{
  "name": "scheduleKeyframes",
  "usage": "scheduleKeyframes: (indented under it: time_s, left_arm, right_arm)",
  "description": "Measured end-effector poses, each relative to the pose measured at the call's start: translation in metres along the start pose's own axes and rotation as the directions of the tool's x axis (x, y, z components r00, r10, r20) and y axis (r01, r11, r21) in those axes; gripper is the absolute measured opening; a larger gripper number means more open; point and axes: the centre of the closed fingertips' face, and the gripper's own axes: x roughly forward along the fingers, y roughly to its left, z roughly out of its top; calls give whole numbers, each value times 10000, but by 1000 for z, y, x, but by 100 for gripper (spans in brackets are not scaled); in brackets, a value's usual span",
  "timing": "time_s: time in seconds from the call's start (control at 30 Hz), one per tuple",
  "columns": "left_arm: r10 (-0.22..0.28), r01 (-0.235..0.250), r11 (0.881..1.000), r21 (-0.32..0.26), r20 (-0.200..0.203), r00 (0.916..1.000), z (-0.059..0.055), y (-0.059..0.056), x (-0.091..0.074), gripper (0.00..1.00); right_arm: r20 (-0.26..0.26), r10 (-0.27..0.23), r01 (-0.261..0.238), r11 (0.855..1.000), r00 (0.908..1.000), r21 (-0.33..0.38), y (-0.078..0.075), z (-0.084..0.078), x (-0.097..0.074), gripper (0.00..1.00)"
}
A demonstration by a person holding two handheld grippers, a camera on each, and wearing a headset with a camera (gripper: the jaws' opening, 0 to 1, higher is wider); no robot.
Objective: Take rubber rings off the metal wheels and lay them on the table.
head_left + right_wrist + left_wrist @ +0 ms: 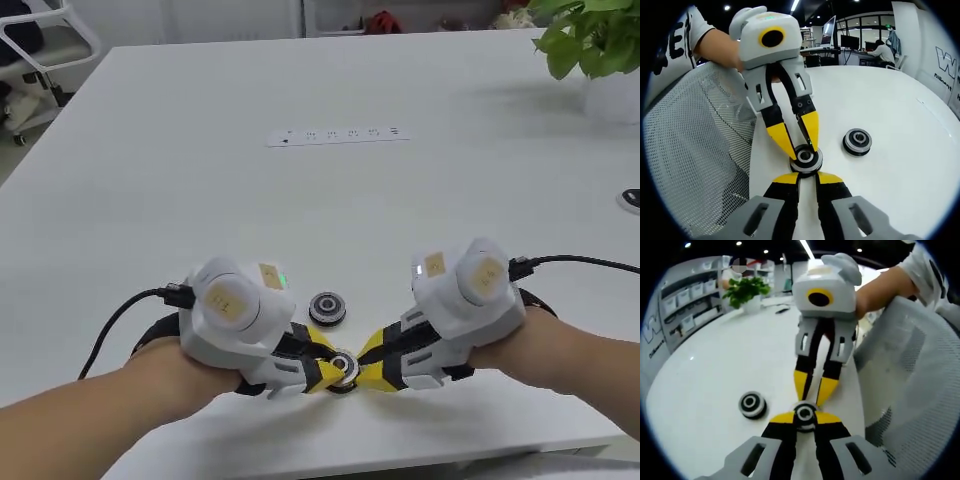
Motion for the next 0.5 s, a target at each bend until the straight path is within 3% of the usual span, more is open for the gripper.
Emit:
scheduleKeyframes:
  time_s: [0.17, 0.5]
  left_arm:
    - [5, -5, 10000, -2, 3, 10000, 0, 0, 0, 14]
    - [21, -21, 10000, 11, 0, 10000, 0, 1, 0, 13]
  right_arm:
    - [-36, -3, 3, 10000, 10000, 40, 0, -1, -1, 7]
    - [165, -62, 49, 9970, 9998, 769, -4, -1, -4, 0]
